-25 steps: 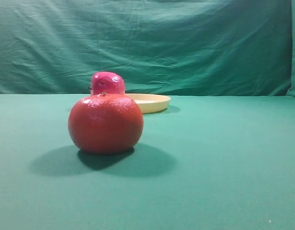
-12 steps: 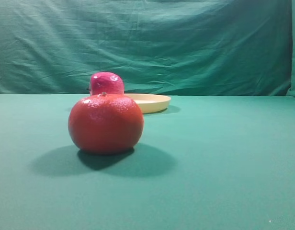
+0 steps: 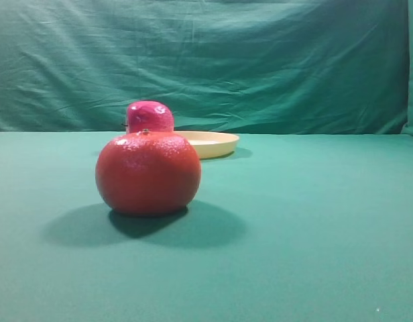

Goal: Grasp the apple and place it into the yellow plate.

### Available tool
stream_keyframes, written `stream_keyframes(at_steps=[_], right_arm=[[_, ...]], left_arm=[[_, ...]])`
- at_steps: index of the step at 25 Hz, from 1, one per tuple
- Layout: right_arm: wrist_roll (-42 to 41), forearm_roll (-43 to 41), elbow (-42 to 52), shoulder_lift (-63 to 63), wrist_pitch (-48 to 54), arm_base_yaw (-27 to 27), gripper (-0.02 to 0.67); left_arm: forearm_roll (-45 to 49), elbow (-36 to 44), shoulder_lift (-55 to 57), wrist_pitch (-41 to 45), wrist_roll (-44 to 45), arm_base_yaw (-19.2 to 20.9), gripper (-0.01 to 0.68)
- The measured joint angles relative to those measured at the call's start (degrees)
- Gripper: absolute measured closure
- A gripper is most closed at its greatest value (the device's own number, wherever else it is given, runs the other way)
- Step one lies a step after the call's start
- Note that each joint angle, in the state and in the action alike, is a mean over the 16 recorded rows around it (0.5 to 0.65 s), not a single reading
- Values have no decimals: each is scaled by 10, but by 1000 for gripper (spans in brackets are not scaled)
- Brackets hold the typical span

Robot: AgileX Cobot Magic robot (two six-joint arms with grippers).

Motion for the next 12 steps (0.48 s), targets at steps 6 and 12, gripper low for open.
stream_keyframes(at_steps=[6,12], right_arm=[[0,-1,0,0,2,0,649],[-1,-1,0,0,2,0,649]], left_arm=[[0,0,0,0,0,0,516],[0,0,0,0,0,0,516]])
